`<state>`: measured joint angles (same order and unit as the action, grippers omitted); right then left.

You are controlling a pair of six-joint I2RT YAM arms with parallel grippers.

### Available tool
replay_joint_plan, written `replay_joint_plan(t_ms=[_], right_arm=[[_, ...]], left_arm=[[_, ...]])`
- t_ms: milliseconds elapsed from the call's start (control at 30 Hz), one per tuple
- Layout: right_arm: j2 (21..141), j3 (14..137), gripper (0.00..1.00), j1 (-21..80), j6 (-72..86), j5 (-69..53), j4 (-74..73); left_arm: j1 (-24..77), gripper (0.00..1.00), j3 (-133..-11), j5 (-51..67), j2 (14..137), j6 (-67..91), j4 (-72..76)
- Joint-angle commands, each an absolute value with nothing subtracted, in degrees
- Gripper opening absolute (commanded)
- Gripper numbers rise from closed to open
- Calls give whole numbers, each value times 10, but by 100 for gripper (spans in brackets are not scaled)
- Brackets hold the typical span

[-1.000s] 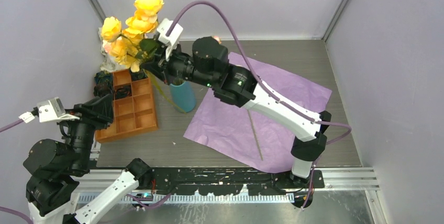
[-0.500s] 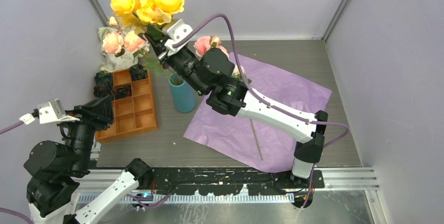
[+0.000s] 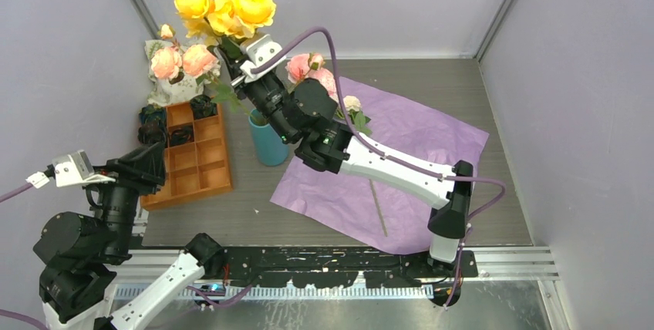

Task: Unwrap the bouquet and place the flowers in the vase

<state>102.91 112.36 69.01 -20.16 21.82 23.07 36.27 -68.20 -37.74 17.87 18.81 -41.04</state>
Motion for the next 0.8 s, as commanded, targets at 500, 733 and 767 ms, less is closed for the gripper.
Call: replay_joint_plan(t_ms=[500, 733, 767], right_arm=[[1020, 946, 1, 681, -139, 329, 356], [1034, 939, 3, 681, -112, 338, 312], [1038, 937, 4, 680, -108, 338, 305]], left_arm=[[363, 45, -693, -368, 176, 191, -397], [363, 45, -692, -360, 187, 195, -395], [362, 45, -692, -359, 188, 195, -395]])
